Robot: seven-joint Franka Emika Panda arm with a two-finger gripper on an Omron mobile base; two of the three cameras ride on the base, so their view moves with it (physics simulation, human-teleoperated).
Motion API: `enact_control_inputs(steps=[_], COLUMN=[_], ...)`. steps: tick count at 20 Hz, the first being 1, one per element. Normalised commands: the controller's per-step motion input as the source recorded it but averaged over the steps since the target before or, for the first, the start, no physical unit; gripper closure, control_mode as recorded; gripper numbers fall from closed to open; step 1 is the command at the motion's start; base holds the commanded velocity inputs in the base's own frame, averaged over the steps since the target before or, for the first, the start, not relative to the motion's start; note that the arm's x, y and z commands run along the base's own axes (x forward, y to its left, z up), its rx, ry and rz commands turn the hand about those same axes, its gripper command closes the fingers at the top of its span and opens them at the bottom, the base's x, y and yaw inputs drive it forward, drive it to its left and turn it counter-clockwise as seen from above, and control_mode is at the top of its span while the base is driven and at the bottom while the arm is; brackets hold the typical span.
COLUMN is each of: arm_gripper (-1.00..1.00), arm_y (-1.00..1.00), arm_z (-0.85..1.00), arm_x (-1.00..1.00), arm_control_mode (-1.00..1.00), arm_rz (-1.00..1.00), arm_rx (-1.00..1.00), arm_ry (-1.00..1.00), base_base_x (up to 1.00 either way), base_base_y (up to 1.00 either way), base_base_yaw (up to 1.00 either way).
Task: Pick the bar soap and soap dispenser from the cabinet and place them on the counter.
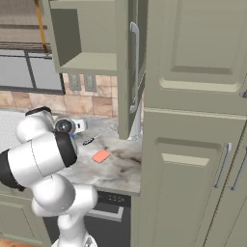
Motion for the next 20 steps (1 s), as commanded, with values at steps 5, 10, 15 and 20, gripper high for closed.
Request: enact_control_inputs(steps=[5,10,15,20], arm_gripper=[1.0,1.0,1.0,1.0], arm_y=[0.0,0.01,0.0,0.02], arm_z=[-0.26,-0.29,-0.3,-0.29], arm_x=[-0.01,-0.02,-0.03,0.0], arm_control_mode=[-1.0,-1.0,-1.0,-1.0], arm_rz=[-0.02,-0.02,-0.01,-0.01], arm_rx=[0.0,0.0,0.0,0.0], arm_ry=[0.0,0.0,0.0,0.0], base_base_x=[0.0,0.0,0.0,0.0], base_base_y=[0.0,0.0,0.0,0.0], base_base_yaw=[0.0,0.0,0.0,0.0])
